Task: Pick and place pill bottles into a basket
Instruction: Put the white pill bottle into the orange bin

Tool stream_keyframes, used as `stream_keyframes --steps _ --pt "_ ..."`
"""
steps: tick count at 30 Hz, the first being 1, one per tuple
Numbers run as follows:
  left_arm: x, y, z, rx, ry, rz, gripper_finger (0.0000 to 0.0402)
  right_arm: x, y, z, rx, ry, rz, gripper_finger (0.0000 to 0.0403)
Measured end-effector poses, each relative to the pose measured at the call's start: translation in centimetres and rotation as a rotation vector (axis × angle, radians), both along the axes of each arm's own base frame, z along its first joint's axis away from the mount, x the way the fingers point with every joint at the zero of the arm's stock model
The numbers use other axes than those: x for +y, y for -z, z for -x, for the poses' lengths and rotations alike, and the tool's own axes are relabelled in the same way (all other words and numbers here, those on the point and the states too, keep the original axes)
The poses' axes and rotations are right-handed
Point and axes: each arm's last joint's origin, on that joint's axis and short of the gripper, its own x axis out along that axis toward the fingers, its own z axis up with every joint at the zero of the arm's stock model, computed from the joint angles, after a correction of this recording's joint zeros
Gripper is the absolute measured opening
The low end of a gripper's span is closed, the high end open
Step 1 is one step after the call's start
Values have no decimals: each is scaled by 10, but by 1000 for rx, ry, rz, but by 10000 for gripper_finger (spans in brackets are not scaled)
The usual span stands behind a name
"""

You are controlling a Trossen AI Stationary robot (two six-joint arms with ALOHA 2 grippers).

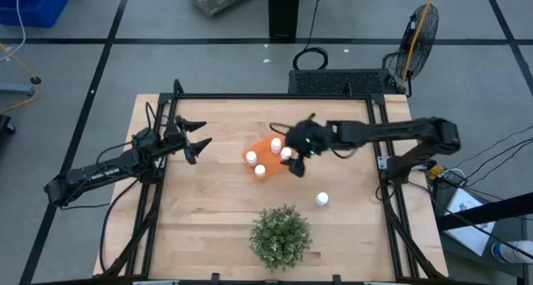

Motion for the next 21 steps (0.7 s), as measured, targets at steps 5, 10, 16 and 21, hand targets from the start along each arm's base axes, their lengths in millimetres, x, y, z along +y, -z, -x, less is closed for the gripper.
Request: stream_keyframes --steps 5,10,16,21 --pt "0 0 0 -3 -1 -2 349 32 -15 38 146 102 27 313" --pt "0 0 0 -3 0 -2 349 54 -19 67 276 165 47 313" --pt "0 0 0 -3 -1 -1 349 73 5 87 385 182 38 313" --pt "0 0 0 -2 0 -1 349 81 41 101 472 220 9 313"
